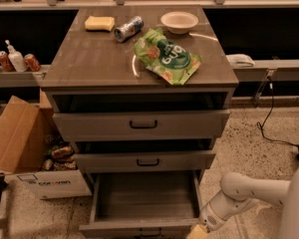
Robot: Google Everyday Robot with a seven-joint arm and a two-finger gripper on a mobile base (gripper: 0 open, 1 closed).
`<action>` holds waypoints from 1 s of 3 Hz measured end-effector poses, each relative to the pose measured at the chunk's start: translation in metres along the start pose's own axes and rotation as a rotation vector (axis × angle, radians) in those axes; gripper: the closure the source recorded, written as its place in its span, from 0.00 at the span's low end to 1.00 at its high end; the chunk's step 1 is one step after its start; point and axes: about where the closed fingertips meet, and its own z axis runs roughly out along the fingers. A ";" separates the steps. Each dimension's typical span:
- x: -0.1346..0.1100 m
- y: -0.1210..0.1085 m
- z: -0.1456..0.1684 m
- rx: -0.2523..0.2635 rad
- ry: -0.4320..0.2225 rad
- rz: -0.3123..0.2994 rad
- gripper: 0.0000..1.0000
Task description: Close bottom drawer
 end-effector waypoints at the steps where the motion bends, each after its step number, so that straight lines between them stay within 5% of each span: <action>1: 0.010 -0.037 0.043 -0.009 0.027 0.024 0.65; 3: 0.022 -0.091 0.120 0.106 0.183 0.105 1.00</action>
Offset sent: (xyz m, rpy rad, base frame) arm 0.0136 0.0106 -0.1855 -0.2770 0.0988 0.0240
